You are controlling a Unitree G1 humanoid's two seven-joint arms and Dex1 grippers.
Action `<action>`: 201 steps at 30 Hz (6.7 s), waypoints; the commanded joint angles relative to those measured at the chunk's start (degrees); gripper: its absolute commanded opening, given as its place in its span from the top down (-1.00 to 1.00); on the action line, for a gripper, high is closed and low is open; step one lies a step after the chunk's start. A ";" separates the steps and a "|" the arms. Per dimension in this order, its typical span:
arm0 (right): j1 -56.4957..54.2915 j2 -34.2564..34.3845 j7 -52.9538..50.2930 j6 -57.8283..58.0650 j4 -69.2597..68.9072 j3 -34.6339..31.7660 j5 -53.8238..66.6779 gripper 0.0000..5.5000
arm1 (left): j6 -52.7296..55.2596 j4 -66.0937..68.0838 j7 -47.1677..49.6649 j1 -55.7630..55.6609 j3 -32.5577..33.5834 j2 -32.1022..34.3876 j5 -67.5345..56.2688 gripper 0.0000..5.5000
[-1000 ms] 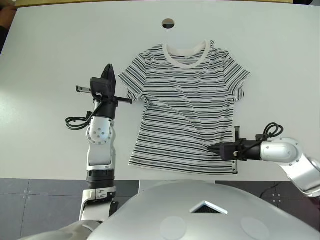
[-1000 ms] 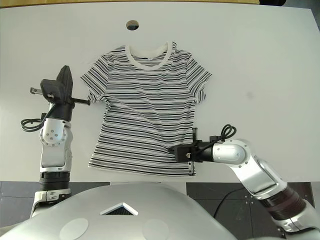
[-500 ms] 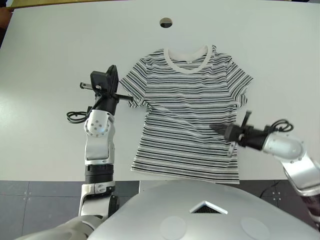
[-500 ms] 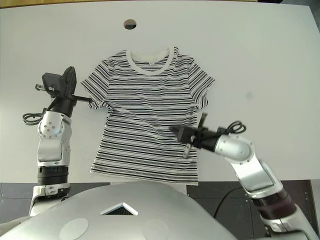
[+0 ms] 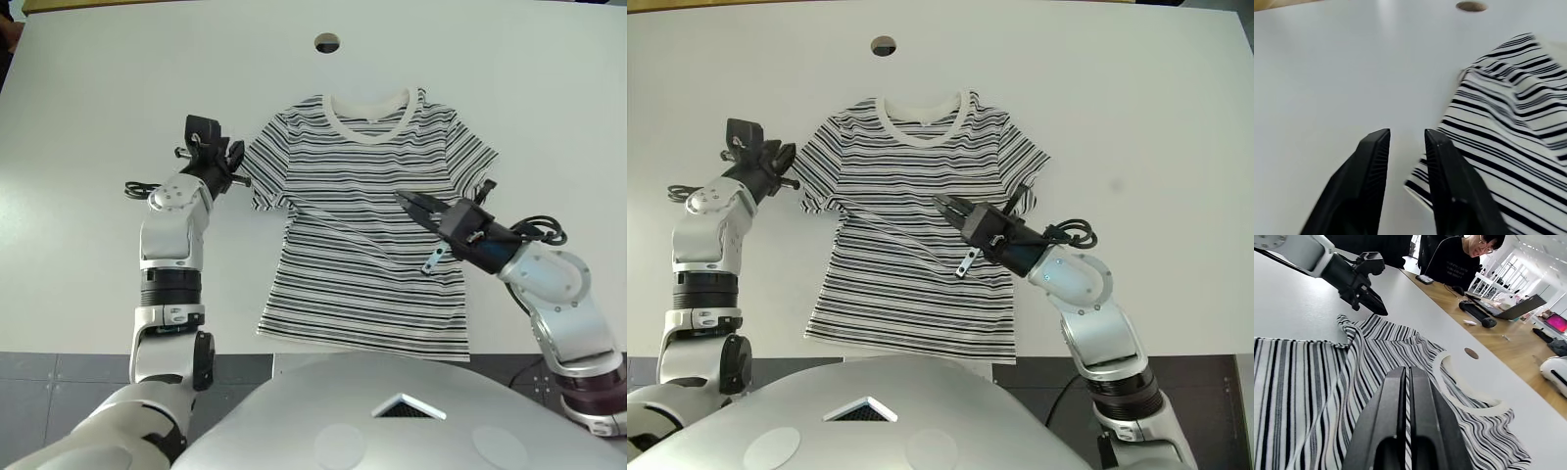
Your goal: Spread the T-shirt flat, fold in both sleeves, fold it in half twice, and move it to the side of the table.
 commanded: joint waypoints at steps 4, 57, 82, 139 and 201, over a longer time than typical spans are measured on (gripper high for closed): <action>0.13 1.34 -0.20 0.04 -0.25 0.87 -0.93 0.96 | 4.94 4.79 -7.13 -1.73 -3.76 2.51 0.64 0.39; -0.84 4.06 -0.96 -0.63 2.88 2.25 -3.84 0.96 | 8.26 1.98 -7.92 0.46 -3.01 5.52 -0.70 0.39; -2.66 6.74 -4.03 -0.69 6.07 -0.34 -4.03 0.96 | 14.68 -7.85 -11.20 -0.82 -1.32 0.89 -8.14 0.96; -25.42 10.57 -12.51 22.02 48.36 -18.79 1.39 0.41 | -4.98 -20.60 -6.09 1.55 -10.99 -10.02 -1.65 0.27; 4.26 -23.02 10.54 -29.42 13.02 -8.83 -22.91 -0.13 | -71.61 -12.22 -20.65 23.13 -4.05 29.97 20.13 0.50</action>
